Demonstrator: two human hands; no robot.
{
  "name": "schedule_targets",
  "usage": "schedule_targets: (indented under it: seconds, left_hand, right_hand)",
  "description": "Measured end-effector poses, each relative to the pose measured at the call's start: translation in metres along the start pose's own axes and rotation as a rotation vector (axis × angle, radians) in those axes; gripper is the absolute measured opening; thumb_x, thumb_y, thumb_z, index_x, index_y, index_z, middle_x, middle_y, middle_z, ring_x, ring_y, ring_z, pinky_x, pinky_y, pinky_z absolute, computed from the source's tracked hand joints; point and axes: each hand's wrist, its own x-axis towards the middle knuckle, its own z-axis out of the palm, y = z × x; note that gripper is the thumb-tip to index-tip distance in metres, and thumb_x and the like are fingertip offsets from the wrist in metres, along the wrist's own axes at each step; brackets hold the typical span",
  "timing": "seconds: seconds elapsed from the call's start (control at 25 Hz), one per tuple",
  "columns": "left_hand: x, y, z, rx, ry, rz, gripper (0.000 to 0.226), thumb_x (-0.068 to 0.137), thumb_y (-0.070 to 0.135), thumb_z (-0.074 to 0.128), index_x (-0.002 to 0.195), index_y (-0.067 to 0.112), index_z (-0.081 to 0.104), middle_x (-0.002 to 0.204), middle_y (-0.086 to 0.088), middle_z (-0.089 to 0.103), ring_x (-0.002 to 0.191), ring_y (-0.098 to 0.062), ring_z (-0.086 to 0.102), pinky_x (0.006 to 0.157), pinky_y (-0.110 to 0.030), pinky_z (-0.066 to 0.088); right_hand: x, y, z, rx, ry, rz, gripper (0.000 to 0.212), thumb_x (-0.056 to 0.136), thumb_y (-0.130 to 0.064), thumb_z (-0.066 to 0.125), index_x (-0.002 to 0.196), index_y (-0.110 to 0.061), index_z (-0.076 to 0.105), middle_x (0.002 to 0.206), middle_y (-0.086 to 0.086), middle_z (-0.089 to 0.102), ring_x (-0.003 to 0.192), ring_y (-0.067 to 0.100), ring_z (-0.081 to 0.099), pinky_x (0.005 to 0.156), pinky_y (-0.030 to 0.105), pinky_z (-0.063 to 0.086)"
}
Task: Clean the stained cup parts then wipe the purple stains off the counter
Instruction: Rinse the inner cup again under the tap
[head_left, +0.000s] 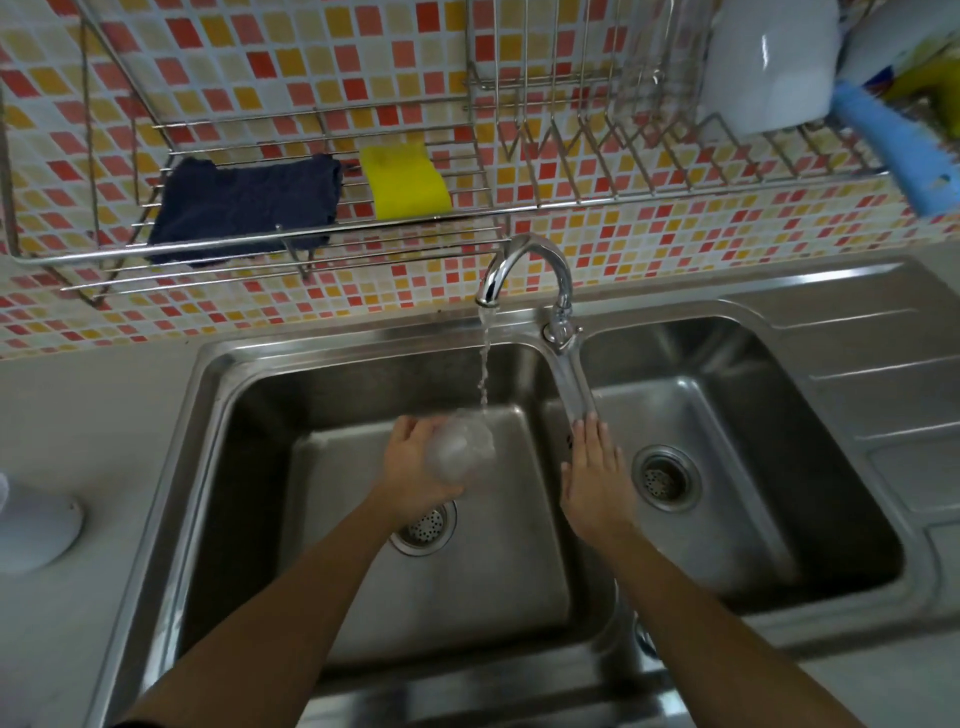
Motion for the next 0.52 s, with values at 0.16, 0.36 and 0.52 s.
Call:
schedule_targets:
  seconds: [0.16,0.36,0.52]
  left_hand:
    - [-0.005,-0.014,-0.003,0.350,0.024,0.102,0.083,0.063,0.022,0.079,0.137,0.020,0.040,0.129,-0.010,0.035,0.117,-0.027,0.035,0.099,-0.031,0.036]
    - [-0.007,-0.008,-0.013,0.607,0.078,0.208,0.079,0.070,0.005,0.066,0.141,0.020,0.033,0.136,-0.009,0.030,0.121,-0.026,0.029,0.102,-0.031,0.034]
    - [-0.010,-0.001,-0.020,0.817,0.197,0.486,0.083,0.050,0.000,0.077,0.128,0.013,0.050,0.122,-0.014,0.049,0.107,-0.032,0.047,0.086,-0.039,0.048]
  right_hand:
    - [0.000,0.002,0.005,-0.037,0.000,0.000,0.060,0.096,-0.014,0.027,0.147,-0.004,-0.003,0.157,0.013,-0.005,0.145,0.025,-0.005,0.116,0.039,0.001]
    - [0.000,0.001,0.003,-0.045,0.003,0.004,0.061,0.096,-0.014,0.026,0.147,-0.004,-0.005,0.157,0.012,-0.009,0.145,0.023,-0.008,0.116,0.037,-0.001]
    - [-0.001,0.000,0.000,-0.036,-0.033,0.012,0.059,0.098,-0.019,0.025,0.147,-0.004,-0.005,0.157,0.013,-0.009,0.145,0.023,-0.008,0.116,0.037,-0.001]
